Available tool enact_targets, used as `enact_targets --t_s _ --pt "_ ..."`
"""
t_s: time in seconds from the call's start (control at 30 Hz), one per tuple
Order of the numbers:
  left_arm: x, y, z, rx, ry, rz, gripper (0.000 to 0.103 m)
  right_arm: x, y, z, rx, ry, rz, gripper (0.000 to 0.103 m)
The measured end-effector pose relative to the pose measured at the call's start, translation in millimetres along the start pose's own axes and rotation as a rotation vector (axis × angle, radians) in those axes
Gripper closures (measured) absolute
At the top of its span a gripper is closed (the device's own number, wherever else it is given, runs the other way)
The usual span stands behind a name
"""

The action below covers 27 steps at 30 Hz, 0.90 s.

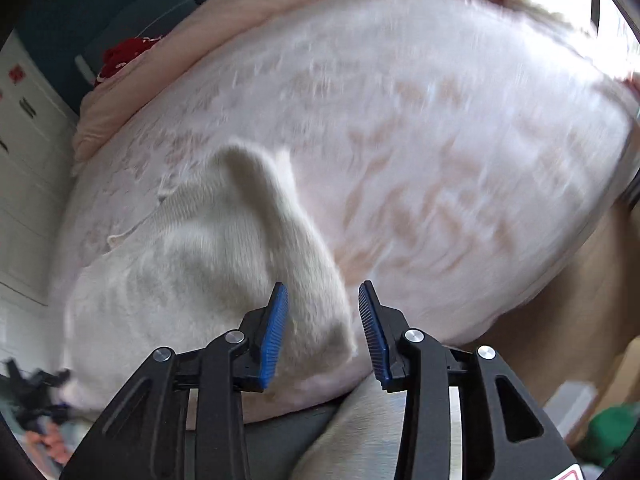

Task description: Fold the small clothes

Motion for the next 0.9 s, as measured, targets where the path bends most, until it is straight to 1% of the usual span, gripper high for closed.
enact_targets --t_s 0.03,0.07,0.1,0.13,0.17,0.2,0.23,0.27,0.3,0.37,0.4,0.5,0.57,0.63,0.7,0.77,0.8,0.83,0.9 --pt "-2 0 0 -0.001 0.005 -0.007 0.038 -7 6 10 -0.023 0.024 -0.019 0.067" --pt "-2 -3 -1 0.002 0.011 -0.003 0.038 -11 11 28 -0.072 0.053 -0.025 0.076" --pt "1 -8 -2 0.009 0.023 0.016 0.038 -13 12 54 -0.138 0.100 -0.010 0.084" --pt "3 -10 -4 0.016 0.030 0.029 0.038 -12 10 79 -0.187 0.145 0.011 0.098" --pt "9 -17 -7 0.023 0.039 0.054 0.038 -8 4 111 -0.251 0.201 0.045 0.101" --pt "10 -23 -11 0.027 0.039 0.066 0.044 -2 -2 134 -0.290 0.238 0.070 0.101" --pt "12 -25 -14 0.015 0.027 0.063 0.046 5 -10 154 -0.315 0.274 0.091 0.102" --pt "9 -26 -17 0.015 0.017 0.056 0.056 12 -25 180 -0.328 0.324 0.119 0.102" --pt "7 -25 -19 0.013 0.007 0.054 0.068 19 -37 195 -0.337 0.351 0.143 0.102" --pt "3 -20 -21 0.016 -0.003 0.052 0.079 32 -62 219 -0.349 0.366 0.196 0.102" --pt "1 -17 -20 0.026 0.000 0.052 0.082 40 -74 229 -0.338 0.381 0.221 0.102" --pt "-3 -8 -21 0.056 0.006 0.057 0.084 63 -108 242 -0.295 0.429 0.306 0.102" --pt "-4 0 -27 0.076 -0.001 0.048 0.085 73 -120 241 -0.288 0.454 0.294 0.102" --pt "-7 9 -41 0.092 -0.034 0.025 0.086 73 -121 239 -0.292 0.458 0.287 0.102" --pt "-9 26 -66 0.127 -0.100 -0.013 0.087 73 -123 238 -0.302 0.448 0.296 0.102" --pt "-8 45 -101 0.166 -0.182 -0.056 0.088 72 -125 235 -0.323 0.416 0.310 0.102" --pt "-6 55 -119 0.185 -0.228 -0.075 0.088 69 -124 232 -0.341 0.383 0.321 0.102" --pt "-1 67 -145 0.214 -0.292 -0.094 0.088 66 -122 228 -0.363 0.346 0.330 0.102" --pt "11 80 -183 0.256 -0.377 -0.103 0.088 53 -110 217 -0.407 0.257 0.327 0.102"
Point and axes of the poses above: each gripper's, at about its wrist camera, not at the fingertips, and y roughly against the way its jaws point, z to its left, x to its underside, the point moved 4 cm from there along -y, roughly the way its jaws point, and after that the axes turned 12 degrees about -z, right-handed, at the moved point
